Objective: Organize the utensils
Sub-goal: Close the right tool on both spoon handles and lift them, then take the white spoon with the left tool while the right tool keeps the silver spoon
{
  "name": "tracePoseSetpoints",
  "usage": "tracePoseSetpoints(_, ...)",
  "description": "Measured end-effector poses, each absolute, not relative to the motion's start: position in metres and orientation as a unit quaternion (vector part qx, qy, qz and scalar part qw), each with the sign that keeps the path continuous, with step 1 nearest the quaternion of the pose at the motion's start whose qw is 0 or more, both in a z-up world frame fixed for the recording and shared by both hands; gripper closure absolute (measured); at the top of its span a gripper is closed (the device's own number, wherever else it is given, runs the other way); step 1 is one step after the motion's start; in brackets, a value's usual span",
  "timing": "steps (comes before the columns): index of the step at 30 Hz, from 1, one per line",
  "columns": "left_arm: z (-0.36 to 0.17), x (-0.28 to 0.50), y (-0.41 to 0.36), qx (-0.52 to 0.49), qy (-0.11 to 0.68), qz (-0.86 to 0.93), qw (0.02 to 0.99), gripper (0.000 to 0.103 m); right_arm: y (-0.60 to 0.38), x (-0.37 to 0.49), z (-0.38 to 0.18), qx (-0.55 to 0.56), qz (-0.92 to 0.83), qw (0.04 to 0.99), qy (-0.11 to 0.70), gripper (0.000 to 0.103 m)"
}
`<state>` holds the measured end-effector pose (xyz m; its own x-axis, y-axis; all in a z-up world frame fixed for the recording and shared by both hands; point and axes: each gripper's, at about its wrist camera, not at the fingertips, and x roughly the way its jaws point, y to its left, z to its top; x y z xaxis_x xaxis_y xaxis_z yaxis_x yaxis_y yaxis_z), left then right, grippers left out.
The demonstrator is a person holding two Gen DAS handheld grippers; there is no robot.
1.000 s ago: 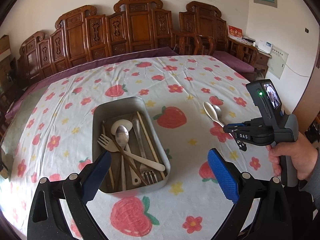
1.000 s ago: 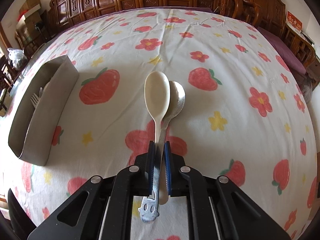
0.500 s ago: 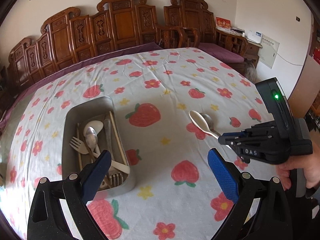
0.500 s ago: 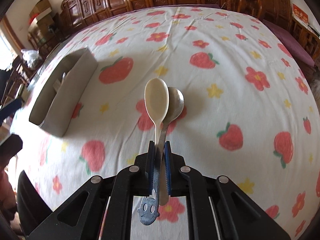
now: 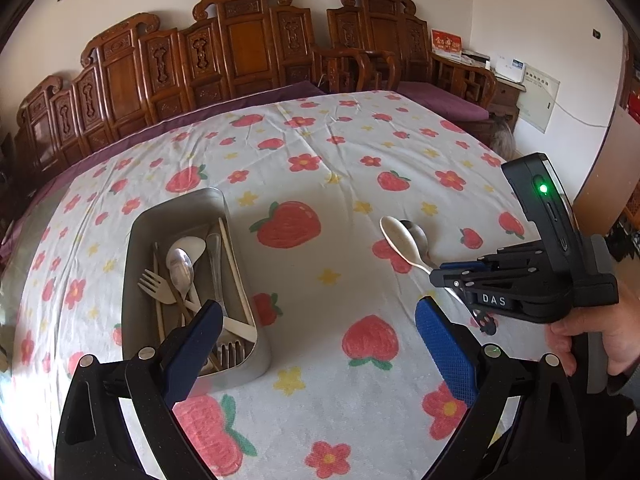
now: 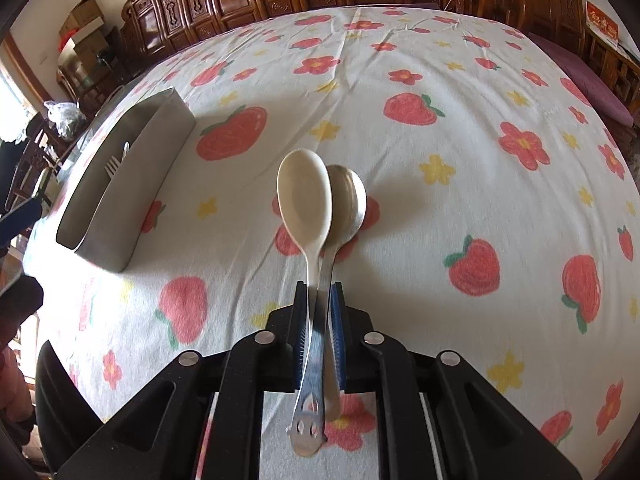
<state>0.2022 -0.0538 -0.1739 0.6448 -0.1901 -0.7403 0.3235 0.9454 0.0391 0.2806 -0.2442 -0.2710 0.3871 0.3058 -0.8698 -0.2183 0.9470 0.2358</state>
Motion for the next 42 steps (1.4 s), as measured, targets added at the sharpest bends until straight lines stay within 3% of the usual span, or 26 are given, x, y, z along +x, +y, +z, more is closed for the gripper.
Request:
tracePoseSetpoints(7,-0.176,0.202,-0.053,0.085,0.398,-0.142,0.902,0.01,-0.252,0.292,-0.273,0.081,0.164,0.824,0.536,0.088)
tracePoseSetpoints(15,-0.18,0.202,-0.054,0.086,0.402,-0.143,0.9,0.01,-0.251,0.285,-0.263,0.061,0.16,0.842,0.511,0.098)
tracePoseSetpoints(24,-0.182,0.204,-0.068,0.093,0.405,-0.151,0.897,0.01,-0.259,0.278,-0.255,0.024,0.153,0.851,0.502,0.101)
tracePoseSetpoints(42,-0.216,0.271,-0.106,0.026,0.465,-0.132,0.875,0.01,-0.315,0.254,-0.257,-0.019,0.127,0.86,0.494,0.101)
